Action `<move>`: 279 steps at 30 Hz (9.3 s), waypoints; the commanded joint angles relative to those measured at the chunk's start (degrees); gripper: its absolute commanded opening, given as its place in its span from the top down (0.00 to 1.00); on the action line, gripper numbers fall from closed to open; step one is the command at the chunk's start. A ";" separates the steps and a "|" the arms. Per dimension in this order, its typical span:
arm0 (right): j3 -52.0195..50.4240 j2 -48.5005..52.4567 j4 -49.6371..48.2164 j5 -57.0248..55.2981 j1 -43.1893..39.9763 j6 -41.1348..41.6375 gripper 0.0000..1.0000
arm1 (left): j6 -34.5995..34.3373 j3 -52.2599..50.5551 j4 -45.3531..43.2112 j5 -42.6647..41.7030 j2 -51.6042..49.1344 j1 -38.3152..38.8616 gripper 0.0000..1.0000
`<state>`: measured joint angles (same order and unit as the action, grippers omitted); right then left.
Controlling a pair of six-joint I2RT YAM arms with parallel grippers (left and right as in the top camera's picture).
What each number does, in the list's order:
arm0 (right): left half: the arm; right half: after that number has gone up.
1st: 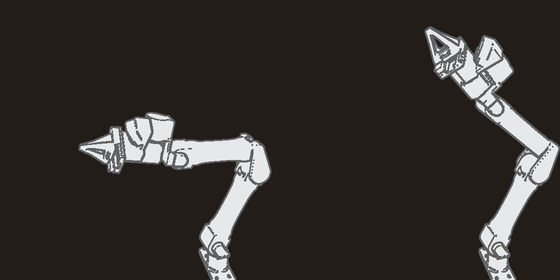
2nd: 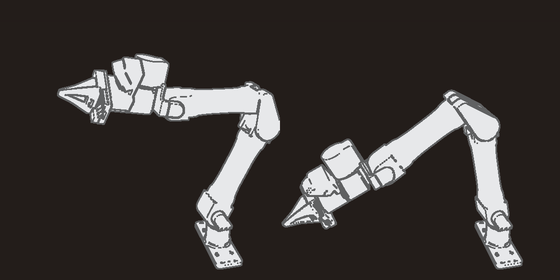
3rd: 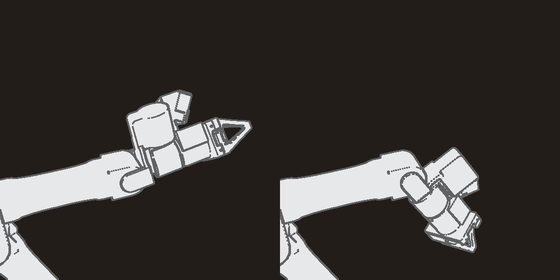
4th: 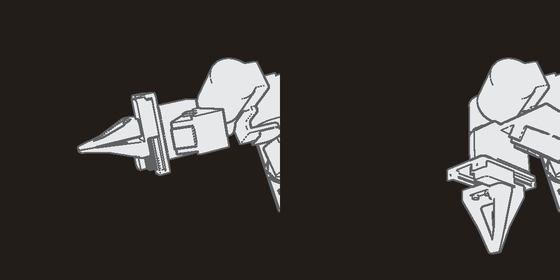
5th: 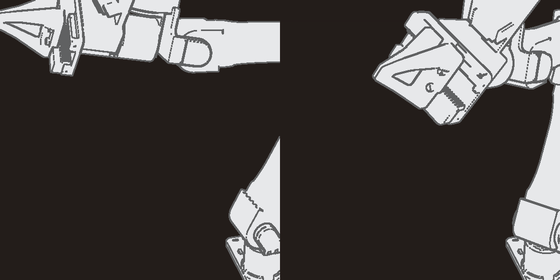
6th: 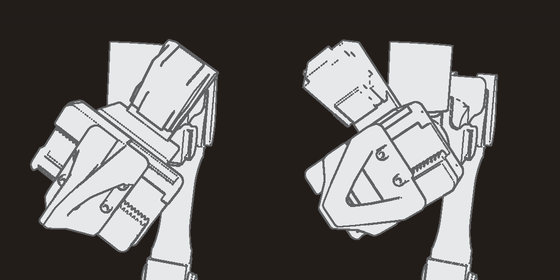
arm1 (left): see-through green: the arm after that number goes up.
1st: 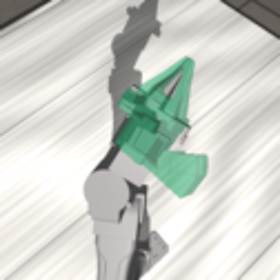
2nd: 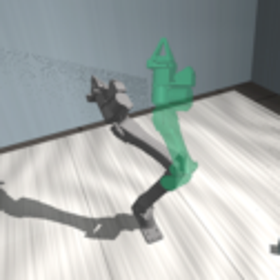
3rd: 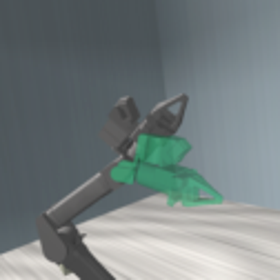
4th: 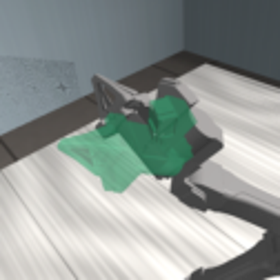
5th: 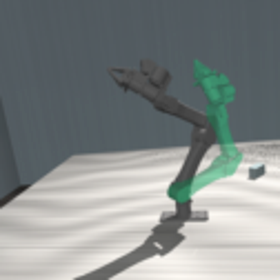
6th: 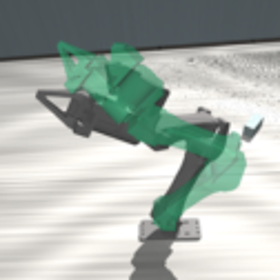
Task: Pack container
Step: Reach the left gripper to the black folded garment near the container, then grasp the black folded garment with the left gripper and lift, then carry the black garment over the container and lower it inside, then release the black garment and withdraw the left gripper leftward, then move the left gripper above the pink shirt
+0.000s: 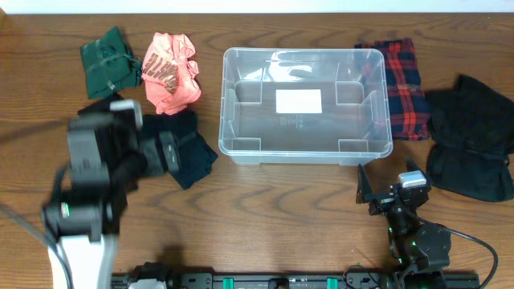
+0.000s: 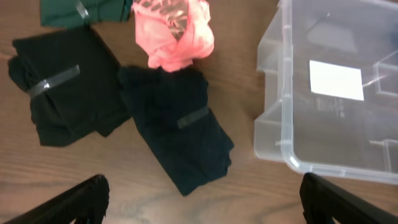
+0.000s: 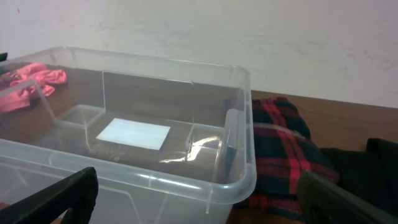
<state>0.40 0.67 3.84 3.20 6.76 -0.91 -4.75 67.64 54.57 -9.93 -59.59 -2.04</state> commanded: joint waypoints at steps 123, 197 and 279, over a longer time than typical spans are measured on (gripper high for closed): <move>-0.09 -0.28 0.17 0.02 0.44 -0.90 0.01 | -11.82 -16.09 -29.53 -3.74 -6.21 -2.49 0.94; -0.09 -0.28 0.17 0.02 0.44 -0.90 0.01 | -7.72 10.16 -30.97 4.09 -47.41 27.74 0.94; -0.09 -0.28 0.17 0.04 0.44 -0.90 0.01 | -7.98 4.79 -8.39 19.67 -30.27 11.43 0.68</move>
<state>0.40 0.69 3.79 3.20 6.76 -0.91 -12.21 72.75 46.19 9.06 -89.43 9.63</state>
